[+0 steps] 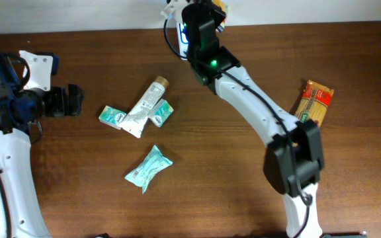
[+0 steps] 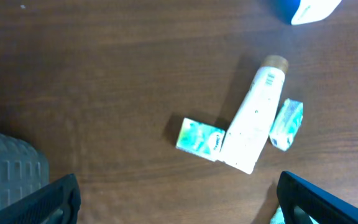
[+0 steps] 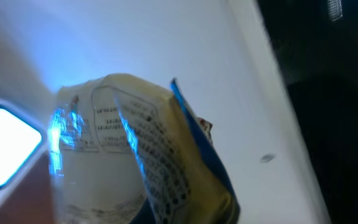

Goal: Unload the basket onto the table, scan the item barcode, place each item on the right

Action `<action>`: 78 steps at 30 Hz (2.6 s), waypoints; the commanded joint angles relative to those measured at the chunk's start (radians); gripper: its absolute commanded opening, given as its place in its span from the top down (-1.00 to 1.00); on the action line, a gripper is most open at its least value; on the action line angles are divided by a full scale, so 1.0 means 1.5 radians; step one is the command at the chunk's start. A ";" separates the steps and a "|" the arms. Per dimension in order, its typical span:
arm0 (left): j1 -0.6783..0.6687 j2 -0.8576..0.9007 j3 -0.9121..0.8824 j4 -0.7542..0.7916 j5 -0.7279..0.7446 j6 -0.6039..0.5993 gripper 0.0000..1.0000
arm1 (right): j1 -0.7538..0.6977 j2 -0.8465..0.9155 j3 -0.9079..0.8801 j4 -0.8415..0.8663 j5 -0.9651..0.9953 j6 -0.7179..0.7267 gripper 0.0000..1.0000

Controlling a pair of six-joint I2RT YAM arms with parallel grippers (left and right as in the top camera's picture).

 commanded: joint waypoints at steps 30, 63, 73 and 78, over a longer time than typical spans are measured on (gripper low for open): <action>-0.002 0.002 0.002 0.000 0.010 0.008 -0.98 | 0.067 -0.235 0.011 -0.469 -0.150 0.288 0.92; -0.002 0.002 0.002 0.000 0.010 0.008 -0.98 | -0.355 -0.147 0.062 -1.051 -0.782 0.561 -0.97; -0.002 0.002 0.002 0.000 0.010 0.008 -0.98 | -0.021 0.065 -0.016 -0.843 -0.860 0.579 -0.92; -0.002 0.002 0.002 0.000 0.010 0.008 -0.98 | 0.059 0.136 -0.016 -0.801 -0.916 0.579 -0.71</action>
